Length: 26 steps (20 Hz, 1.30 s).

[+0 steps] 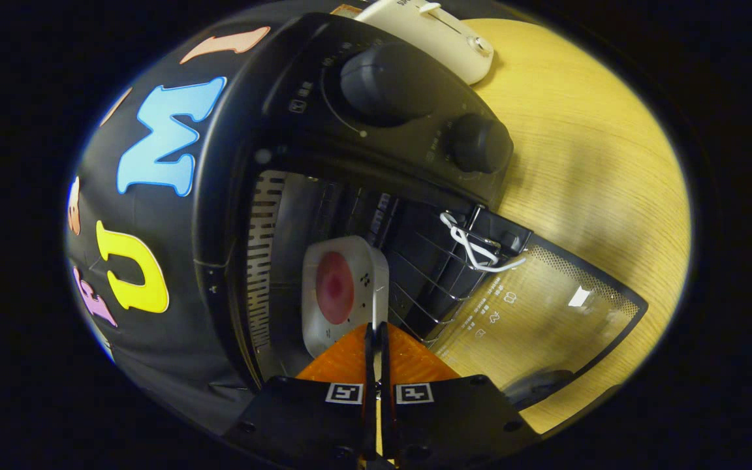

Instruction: Open the toaster oven, put the food inside, and close the toaster oven door.

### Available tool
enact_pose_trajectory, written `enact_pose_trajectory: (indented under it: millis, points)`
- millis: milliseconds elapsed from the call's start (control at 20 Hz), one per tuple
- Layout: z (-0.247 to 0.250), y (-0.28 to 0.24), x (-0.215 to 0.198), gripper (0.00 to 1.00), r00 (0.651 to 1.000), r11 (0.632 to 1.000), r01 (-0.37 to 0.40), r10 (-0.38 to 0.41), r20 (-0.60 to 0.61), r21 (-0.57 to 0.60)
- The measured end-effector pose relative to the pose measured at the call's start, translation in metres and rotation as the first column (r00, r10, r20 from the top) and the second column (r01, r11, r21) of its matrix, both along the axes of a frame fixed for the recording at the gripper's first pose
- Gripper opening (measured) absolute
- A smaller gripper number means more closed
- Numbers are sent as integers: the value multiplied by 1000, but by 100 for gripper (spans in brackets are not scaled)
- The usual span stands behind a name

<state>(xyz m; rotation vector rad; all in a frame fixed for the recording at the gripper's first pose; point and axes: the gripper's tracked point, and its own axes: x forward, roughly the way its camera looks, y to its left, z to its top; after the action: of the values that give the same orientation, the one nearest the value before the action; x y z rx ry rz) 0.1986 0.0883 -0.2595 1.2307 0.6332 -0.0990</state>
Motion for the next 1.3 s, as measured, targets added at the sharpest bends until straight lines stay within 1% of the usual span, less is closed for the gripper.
enact_pose_trajectory:
  millis: [50,100,250,450,600,750,850,1000,1100,1200,1300]
  points:
    - [6,-1,0,4,1000,1000,2,-2,22,-2]
    - [10,4,5,8,999,1000,-5,5,47,3]
    - [25,7,-6,26,995,999,-45,47,92,-25]
    - [35,15,-27,67,987,992,-115,121,106,-58]
    - [33,23,-47,97,976,977,-180,192,101,-115]
    - [32,40,-68,97,951,944,-277,295,88,-178]
    - [31,42,-76,97,933,910,-320,351,80,-264]
    - [33,45,-88,97,906,850,-364,418,69,-380]
    - [31,44,-95,98,885,792,-387,463,51,-472]
    - [27,43,-103,98,858,716,-417,513,17,-560]
    - [15,43,-111,98,831,639,-454,556,-36,-621]
